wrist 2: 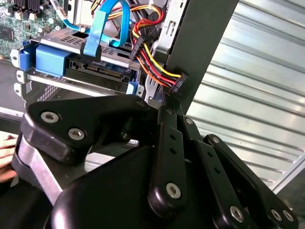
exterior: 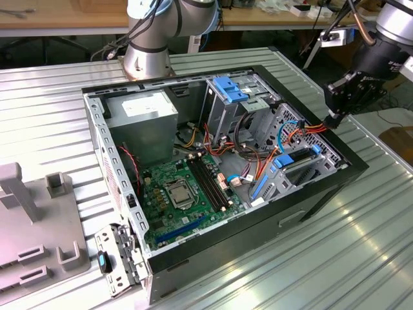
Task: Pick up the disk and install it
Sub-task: 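Insert the first disk wire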
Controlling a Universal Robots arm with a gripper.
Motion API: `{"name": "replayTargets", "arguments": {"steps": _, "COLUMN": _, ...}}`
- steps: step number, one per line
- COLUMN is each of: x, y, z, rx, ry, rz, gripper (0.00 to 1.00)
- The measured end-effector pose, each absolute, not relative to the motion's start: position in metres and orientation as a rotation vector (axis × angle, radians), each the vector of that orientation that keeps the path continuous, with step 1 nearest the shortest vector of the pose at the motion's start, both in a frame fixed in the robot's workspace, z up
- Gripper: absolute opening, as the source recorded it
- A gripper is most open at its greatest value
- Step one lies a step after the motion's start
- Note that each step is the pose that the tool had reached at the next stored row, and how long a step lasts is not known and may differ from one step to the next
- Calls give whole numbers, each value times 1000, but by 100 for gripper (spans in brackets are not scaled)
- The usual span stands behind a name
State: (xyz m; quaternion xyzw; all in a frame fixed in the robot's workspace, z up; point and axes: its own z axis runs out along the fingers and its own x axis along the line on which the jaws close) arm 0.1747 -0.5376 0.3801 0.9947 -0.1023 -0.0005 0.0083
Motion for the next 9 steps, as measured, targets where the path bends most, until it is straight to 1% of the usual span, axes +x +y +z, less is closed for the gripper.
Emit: {"name": "replayTargets", "arguments": {"steps": 9, "x": 176, "y": -536, "z": 379, "rx": 3114, "ry": -265, "rz": 1, "gripper": 11}}
